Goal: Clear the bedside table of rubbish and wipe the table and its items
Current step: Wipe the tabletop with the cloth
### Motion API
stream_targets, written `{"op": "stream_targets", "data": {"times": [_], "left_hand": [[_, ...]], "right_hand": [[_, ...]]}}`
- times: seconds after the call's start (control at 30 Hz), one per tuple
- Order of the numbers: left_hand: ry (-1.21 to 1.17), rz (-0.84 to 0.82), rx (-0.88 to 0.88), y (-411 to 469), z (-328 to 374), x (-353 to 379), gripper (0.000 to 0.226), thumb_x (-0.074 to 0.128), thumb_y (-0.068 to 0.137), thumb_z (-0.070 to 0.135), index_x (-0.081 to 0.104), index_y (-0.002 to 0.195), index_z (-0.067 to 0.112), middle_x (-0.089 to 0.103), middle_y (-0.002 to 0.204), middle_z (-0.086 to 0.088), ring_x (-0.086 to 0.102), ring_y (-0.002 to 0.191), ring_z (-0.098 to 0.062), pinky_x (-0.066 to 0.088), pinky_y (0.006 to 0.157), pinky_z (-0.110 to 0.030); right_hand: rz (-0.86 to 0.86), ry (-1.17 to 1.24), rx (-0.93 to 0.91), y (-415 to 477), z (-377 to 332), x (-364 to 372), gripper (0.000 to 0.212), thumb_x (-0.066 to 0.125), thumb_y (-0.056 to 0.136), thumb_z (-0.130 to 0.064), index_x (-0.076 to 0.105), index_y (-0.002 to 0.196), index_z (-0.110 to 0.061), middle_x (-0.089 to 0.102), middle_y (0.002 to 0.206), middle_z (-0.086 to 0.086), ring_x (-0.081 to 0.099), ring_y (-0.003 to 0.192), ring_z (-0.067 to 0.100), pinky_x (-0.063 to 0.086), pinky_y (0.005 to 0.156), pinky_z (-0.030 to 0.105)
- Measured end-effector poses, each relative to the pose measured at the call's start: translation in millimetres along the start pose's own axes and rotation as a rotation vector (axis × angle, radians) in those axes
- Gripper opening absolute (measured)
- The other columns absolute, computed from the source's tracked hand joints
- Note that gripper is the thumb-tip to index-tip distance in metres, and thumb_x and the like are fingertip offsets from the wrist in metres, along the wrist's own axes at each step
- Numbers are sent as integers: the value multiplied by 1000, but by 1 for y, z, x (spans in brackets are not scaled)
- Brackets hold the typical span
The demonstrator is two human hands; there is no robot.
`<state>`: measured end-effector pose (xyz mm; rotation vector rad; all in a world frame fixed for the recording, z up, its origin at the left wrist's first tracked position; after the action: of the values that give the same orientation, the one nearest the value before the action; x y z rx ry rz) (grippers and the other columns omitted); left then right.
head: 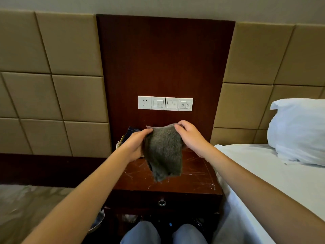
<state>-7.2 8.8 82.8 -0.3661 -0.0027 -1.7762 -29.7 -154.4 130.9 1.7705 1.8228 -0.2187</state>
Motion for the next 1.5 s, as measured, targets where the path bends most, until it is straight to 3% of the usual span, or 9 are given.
{"op": "stream_targets", "data": {"times": [0.2,0.3,0.43,0.57,0.8,0.97,1.1,1.3,1.5], "left_hand": [[-272,-202,-196,-10,-51,32,76,34,83,74,66,107,10,68,108,-16,59,105,-31,45,89,-41],[-194,-226,-187,-11,-57,32,46,53,85,47,65,108,8,71,100,-14,62,100,-29,47,86,-41],[-193,-144,-180,-6,-50,22,24,55,90,21,59,107,4,66,102,-15,61,95,-28,48,82,-40],[-192,-124,-202,1,-47,19,21,44,98,16,58,104,1,64,103,-17,61,96,-28,48,81,-38],[213,-14,-327,14,-48,-4,25,54,94,12,54,116,1,66,106,-17,64,94,-27,53,77,-37],[219,136,-415,20,-68,-22,21,58,91,8,56,108,-4,64,95,-17,61,100,-26,51,79,-35],[284,211,-362,27,-76,-30,23,54,94,10,57,115,1,62,103,-14,59,91,-24,49,67,-34],[824,150,-233,35,-76,-33,16,47,98,14,60,89,11,58,76,-8,56,37,-10,43,48,-23],[875,107,-406,66,-94,-53,18,57,93,23,61,96,6,46,58,-4,41,36,-10,30,39,-18]], "right_hand": [[120,26,-20,16,-4,-4,21,41,101,-23,58,105,-11,53,92,-3,51,91,13,39,68,25],[221,163,169,17,29,-18,26,46,99,-25,62,110,-8,60,104,6,59,100,24,48,77,34],[66,637,550,-8,72,-12,43,55,94,-38,43,126,-13,62,113,17,67,78,27,57,59,35],[-297,492,619,-33,81,20,71,65,72,-55,36,130,-27,57,125,14,65,96,32,56,78,40],[-251,64,245,-19,72,29,53,67,87,-11,45,134,-24,41,143,1,44,128,27,44,99,38],[-148,-60,146,-19,79,31,16,67,88,-18,62,102,-24,62,116,0,57,111,24,48,96,42],[-235,-101,192,-22,86,33,23,64,89,-14,66,112,-11,61,91,-3,58,84,12,45,76,25],[-222,-310,167,-18,105,41,22,59,93,-23,67,106,-7,63,98,3,57,93,17,41,77,24],[-286,-206,322,0,148,59,17,53,96,-27,58,92,-11,54,87,-2,52,82,14,38,66,24]]}}
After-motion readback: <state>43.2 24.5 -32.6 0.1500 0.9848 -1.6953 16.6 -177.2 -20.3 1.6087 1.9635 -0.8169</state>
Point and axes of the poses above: each hand's wrist, its own y-axis towards the middle knuckle, its own x-axis out of the palm, z = x × y, the point moved 5 cm from there along y, towards the middle knuckle
